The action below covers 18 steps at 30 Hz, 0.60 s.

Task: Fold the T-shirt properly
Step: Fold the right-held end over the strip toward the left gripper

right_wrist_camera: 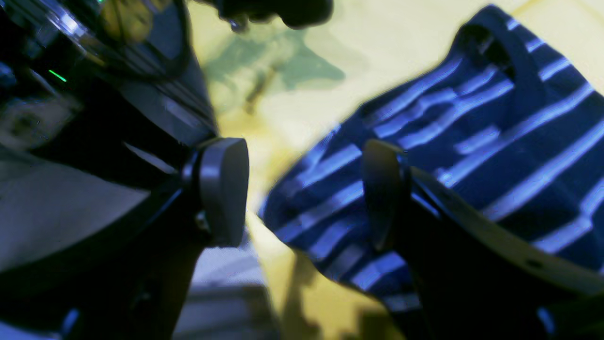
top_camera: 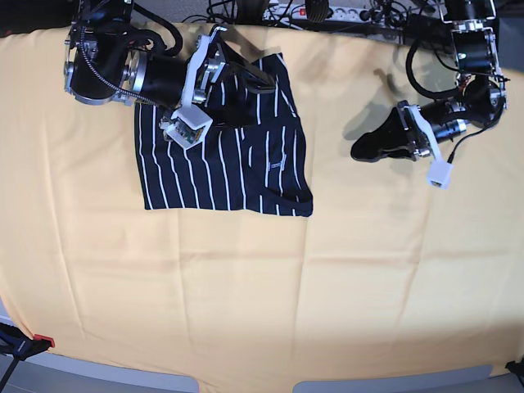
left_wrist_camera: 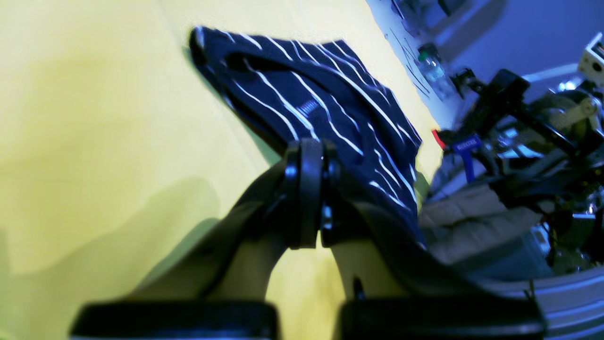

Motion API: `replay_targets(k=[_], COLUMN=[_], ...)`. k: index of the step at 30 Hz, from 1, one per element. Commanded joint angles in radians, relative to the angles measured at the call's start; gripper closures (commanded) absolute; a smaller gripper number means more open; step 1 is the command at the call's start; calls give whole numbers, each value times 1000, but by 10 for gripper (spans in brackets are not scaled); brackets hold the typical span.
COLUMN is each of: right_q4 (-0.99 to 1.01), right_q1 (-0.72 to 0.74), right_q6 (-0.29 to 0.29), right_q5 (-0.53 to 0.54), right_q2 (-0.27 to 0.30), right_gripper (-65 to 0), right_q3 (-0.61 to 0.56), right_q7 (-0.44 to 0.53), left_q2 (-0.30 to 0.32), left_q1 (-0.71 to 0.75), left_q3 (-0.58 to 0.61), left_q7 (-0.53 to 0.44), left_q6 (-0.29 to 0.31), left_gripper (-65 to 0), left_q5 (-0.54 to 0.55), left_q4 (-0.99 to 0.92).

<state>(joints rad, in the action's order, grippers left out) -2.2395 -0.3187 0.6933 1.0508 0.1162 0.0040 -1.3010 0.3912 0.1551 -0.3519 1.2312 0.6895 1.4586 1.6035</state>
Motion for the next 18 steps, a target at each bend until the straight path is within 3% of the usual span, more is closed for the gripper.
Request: replay_targets(k=[1, 5, 10, 14, 18], right_q4=[-19, -19, -19, -19, -19], right_q1=[9, 48, 83, 86, 86], right_q6=[5, 5, 5, 5, 5], right_q5=[-6, -148, -269, -325, -331], right_q2=[4, 4, 28, 66, 124], right_gripper=[-398, -398, -398, -398, -398], right_q3=[3, 4, 4, 4, 4], right_q7=[47, 138, 192, 229, 229], left_q2=[13, 14, 16, 72, 124], left_q1=[-10, -41, -69, -70, -72], left_q3=[30, 211, 389, 526, 624], left_q7=[-10, -11, -11, -30, -132], left_q6=[9, 9, 9, 9, 9], left_gripper=[0, 0, 0, 0, 0], left_q5=[25, -116, -207, -329, -552], left_q4=[21, 80, 256, 357, 424])
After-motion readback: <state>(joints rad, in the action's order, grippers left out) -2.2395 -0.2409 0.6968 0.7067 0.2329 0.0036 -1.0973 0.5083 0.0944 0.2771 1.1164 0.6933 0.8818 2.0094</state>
